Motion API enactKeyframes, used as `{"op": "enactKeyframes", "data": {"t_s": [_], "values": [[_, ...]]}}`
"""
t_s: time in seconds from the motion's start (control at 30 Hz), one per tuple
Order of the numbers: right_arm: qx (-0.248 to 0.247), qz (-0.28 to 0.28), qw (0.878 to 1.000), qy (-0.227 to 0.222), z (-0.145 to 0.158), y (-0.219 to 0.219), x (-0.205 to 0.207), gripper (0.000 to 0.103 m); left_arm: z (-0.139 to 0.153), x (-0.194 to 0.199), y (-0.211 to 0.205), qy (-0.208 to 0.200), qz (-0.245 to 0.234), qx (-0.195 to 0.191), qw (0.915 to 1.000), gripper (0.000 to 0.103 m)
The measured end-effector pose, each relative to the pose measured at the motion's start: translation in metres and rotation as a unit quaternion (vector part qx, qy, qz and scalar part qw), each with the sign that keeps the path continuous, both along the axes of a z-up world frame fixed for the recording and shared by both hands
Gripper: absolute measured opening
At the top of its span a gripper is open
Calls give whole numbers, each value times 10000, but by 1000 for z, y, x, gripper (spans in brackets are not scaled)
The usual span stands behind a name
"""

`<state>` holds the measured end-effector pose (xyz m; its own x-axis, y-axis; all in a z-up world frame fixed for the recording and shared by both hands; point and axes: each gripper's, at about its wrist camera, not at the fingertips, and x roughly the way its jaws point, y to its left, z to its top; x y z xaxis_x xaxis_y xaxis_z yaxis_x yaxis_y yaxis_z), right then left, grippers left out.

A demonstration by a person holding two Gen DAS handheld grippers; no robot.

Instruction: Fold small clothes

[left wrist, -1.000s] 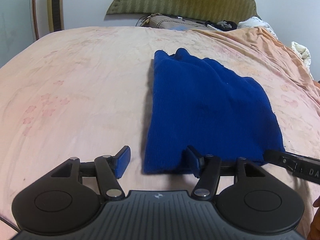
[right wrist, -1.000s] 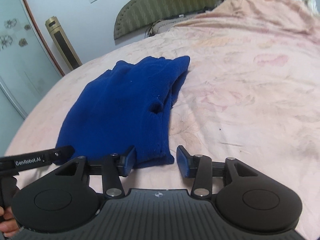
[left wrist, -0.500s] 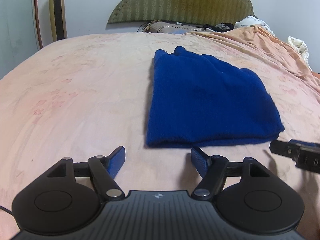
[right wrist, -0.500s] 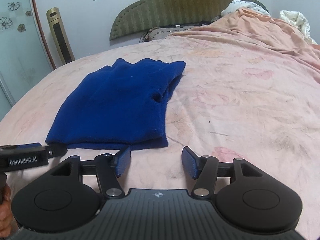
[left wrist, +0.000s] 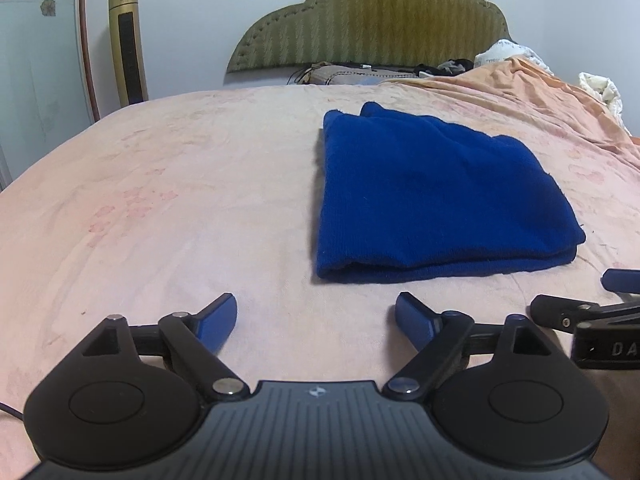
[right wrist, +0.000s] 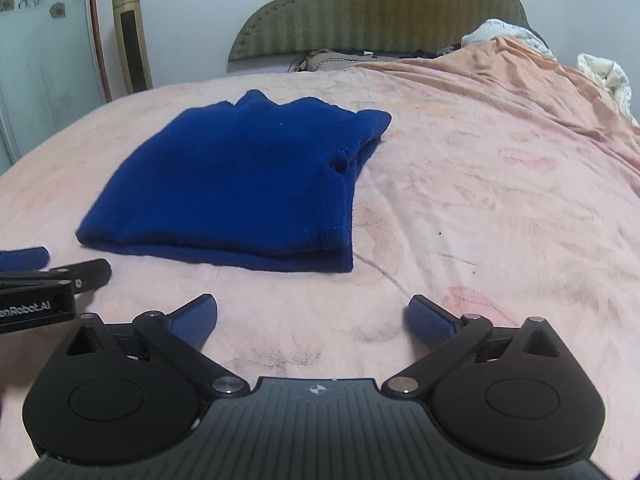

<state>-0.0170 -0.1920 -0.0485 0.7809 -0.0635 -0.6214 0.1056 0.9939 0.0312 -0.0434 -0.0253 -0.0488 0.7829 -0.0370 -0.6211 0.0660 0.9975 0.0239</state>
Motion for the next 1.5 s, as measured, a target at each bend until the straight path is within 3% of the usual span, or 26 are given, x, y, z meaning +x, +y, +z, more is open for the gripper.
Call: {"op": "enactKeyframes", "data": {"t_s": [0.2, 0.63, 1.5], "values": [[-26, -19, 10000, -57, -3, 1, -2, 103, -2, 3, 0, 106, -60, -36, 9999, 98], [-49, -16, 10000, -50, -3, 1, -2, 103, -4, 5, -3, 171, -108, 43, 9998, 102], [-48, -16, 10000, -52, -4, 1, -2, 103, -4, 6, -3, 183, -104, 51, 9998, 103]]}}
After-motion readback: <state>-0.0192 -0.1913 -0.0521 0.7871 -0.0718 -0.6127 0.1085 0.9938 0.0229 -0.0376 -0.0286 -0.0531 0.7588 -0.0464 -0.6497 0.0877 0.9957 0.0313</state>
